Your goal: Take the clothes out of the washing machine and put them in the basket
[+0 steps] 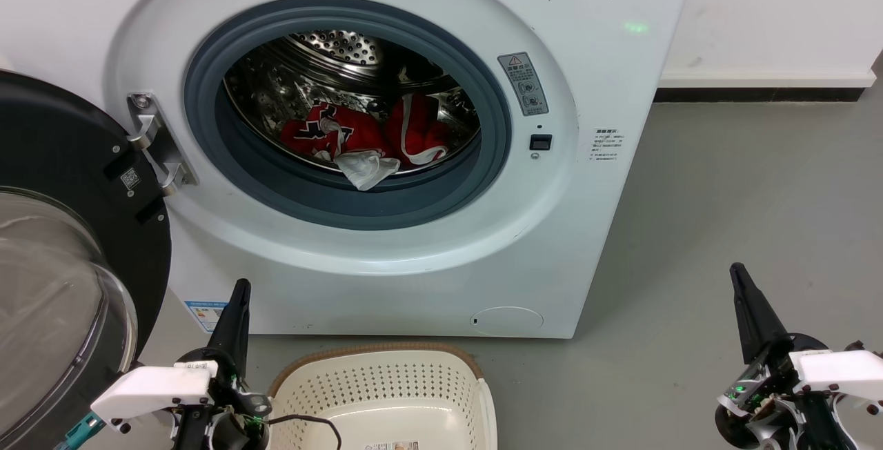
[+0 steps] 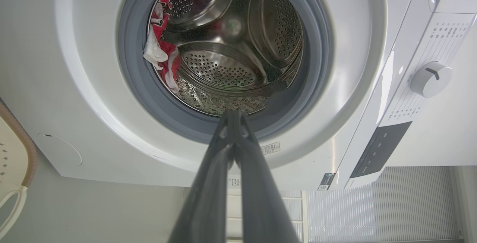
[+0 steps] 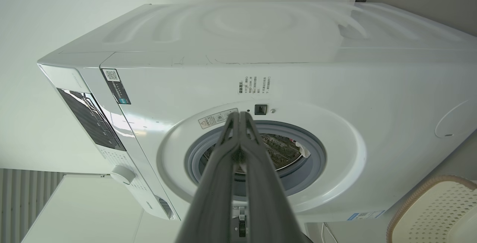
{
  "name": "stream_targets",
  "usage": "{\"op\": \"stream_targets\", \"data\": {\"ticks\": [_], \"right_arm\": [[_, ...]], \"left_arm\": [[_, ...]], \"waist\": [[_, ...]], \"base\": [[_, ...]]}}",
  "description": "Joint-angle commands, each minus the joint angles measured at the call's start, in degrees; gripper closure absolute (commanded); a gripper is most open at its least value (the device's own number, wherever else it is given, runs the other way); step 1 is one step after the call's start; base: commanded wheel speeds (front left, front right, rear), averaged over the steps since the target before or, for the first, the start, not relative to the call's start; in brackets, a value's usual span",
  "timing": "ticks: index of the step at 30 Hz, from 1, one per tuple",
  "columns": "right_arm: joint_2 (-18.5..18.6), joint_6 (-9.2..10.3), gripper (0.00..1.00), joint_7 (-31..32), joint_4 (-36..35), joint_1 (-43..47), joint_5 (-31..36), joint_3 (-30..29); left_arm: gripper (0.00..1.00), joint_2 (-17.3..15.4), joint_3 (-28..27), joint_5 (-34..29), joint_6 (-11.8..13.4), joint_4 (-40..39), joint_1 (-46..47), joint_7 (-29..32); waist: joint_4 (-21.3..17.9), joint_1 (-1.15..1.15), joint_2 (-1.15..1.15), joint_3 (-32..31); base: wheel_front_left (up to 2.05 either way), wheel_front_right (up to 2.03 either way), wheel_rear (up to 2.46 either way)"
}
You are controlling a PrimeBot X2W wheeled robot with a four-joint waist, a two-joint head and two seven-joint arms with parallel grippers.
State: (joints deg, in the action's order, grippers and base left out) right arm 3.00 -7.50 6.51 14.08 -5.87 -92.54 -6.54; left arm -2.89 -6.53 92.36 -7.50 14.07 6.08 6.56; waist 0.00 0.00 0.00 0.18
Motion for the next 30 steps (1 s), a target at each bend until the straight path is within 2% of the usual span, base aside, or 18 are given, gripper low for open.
{"op": "stream_targets", "data": {"ticks": [1,21,22,30], "right_arm": [[-0.2,0.02,1.00,0.0,0.1,-0.7,0.3,0.0],[-0.2,0.02,1.00,0.0,0.1,-0.7,0.3,0.0],[0.0,0.00,0.00,0.0,0.0,0.0,0.0,0.0],[0.0,0.00,0.00,-1.9,-0.2,0.7,1.0,1.3]], "left_arm": [[1.00,0.1,-0.1,0.1,-0.1,0.0,0.3,0.1],[1.00,0.1,-0.1,0.1,-0.1,0.0,0.3,0.1],[0.00,0.0,0.0,0.0,0.0,0.1,0.0,0.0],[0.00,0.0,2.7,-0.4,0.0,0.5,0.3,-2.0]], "waist": [[0.0,0.00,0.00,0.0],[0.0,0.00,0.00,0.0],[0.0,0.00,0.00,0.0],[0.0,0.00,0.00,0.1]], "base": [[0.00,0.00,0.00],[0.00,0.00,0.00],[0.00,0.00,0.00],[0.00,0.00,0.00]]}}
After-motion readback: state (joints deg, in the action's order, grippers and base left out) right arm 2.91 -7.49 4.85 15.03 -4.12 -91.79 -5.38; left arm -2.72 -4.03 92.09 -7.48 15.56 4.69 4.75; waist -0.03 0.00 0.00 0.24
